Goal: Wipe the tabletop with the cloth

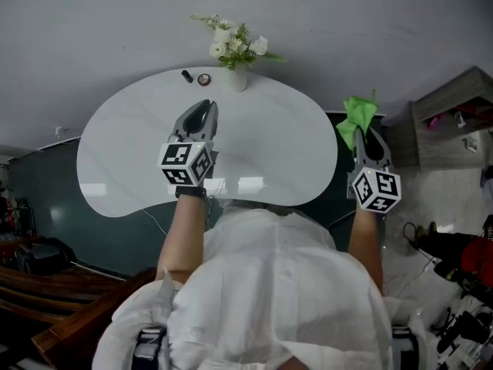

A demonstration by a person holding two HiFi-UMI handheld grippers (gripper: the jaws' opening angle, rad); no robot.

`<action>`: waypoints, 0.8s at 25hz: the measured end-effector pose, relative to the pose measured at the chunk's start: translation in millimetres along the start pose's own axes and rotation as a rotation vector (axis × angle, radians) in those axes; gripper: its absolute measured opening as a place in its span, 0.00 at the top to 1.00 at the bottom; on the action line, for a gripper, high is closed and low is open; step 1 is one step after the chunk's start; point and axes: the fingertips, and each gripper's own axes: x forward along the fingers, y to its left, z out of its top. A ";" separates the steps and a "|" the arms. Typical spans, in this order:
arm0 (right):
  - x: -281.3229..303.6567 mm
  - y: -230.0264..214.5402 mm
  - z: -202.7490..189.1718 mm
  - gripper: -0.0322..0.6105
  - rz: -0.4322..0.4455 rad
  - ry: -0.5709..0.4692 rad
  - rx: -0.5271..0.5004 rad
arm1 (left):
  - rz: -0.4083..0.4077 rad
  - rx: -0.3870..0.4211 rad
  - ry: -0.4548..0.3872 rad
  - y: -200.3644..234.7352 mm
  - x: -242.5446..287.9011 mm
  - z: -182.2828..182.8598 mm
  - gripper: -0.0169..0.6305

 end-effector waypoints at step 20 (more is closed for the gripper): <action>11.4 -2.5 39.7 0.84 -0.006 -0.066 -0.046 | -0.009 0.107 -0.094 10.7 -13.3 46.6 0.95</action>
